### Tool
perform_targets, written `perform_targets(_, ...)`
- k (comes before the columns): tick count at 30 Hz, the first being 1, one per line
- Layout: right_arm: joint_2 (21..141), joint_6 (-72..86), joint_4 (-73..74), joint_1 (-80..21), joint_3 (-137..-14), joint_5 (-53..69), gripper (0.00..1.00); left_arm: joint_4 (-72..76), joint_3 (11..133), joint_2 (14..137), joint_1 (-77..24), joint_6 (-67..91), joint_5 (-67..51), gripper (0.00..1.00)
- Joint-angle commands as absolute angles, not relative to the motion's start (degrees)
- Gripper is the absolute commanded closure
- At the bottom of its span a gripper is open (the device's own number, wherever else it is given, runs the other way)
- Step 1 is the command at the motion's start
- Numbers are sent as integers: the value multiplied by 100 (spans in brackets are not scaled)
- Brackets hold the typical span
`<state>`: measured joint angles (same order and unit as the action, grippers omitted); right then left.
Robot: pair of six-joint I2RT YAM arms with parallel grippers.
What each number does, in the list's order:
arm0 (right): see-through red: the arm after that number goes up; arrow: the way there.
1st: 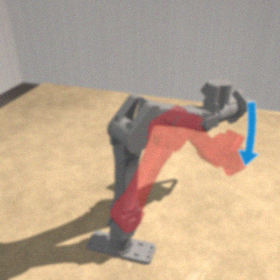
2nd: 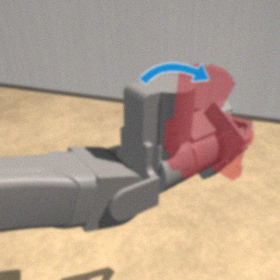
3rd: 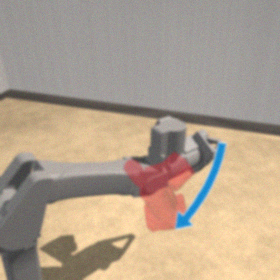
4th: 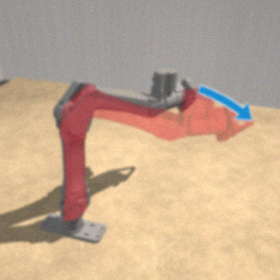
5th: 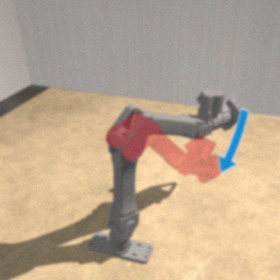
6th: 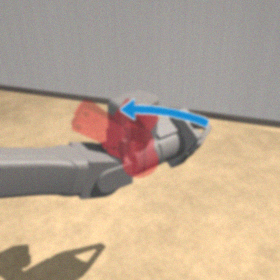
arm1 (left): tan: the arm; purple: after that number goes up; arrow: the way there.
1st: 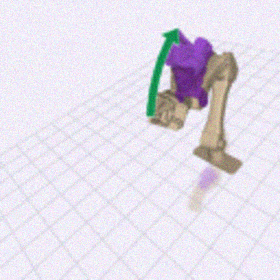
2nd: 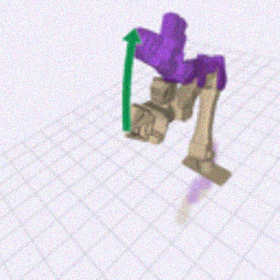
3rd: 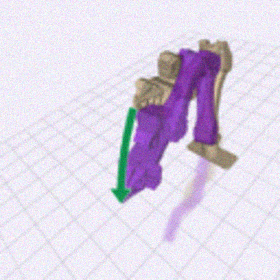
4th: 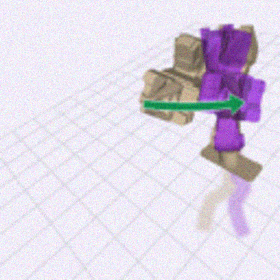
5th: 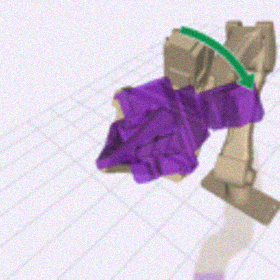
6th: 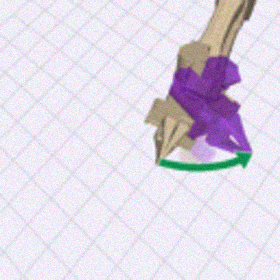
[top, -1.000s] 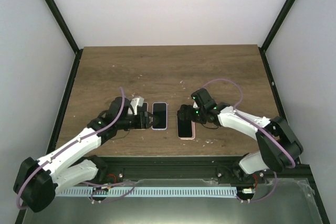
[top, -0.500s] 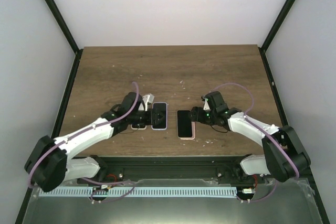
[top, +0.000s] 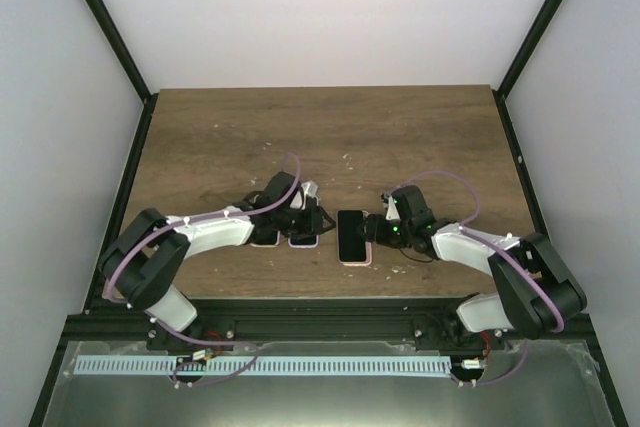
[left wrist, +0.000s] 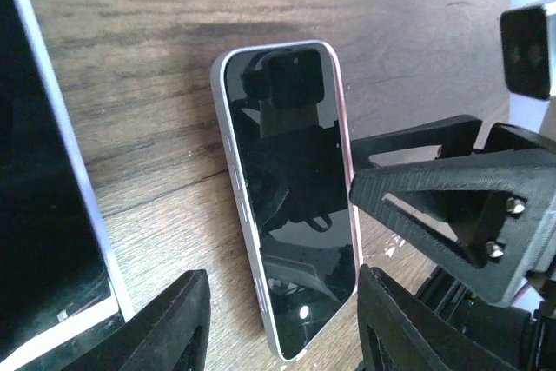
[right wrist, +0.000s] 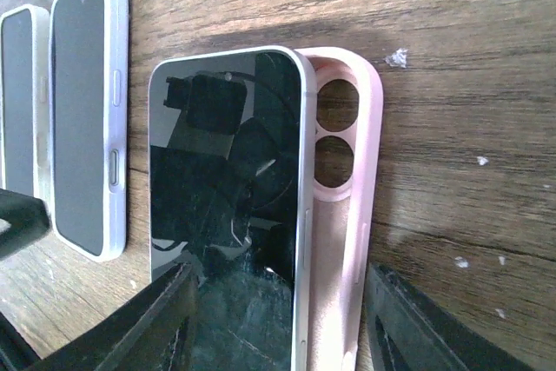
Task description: Put the phone into the phone case
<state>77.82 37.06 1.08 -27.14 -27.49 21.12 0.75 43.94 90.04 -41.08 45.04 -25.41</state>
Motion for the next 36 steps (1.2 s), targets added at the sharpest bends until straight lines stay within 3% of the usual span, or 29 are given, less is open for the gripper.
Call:
perform_targets(1,7746,3782,-246,-2685,-2607,2192,48,418,4556,9272,-4215,4557,-2729,52)
perform_targets(9,7836,3903,-502,-2689,-2403,2366,51,641,4598,9732,-4362,4665,-2765,58)
perform_targets(15,7826,4147,-755,-2692,-2259,2490,63,611,4798,10072,-4443,4630,-2777,64)
perform_targets(21,7851,4278,-863,-2689,-2165,2516,66,478,5012,10135,-4572,4539,-2663,84)
perform_targets(24,7812,4315,-880,-2689,-2124,2486,67,405,5151,10261,-4685,4510,-2649,88)
perform_targets(32,7718,4331,-830,-2685,-2086,2393,67,206,5267,10322,-4737,4565,-2683,90)
perform_targets(36,7591,4268,-571,-2689,-2175,2321,66,-313,5299,9822,-4736,4388,-2371,72)
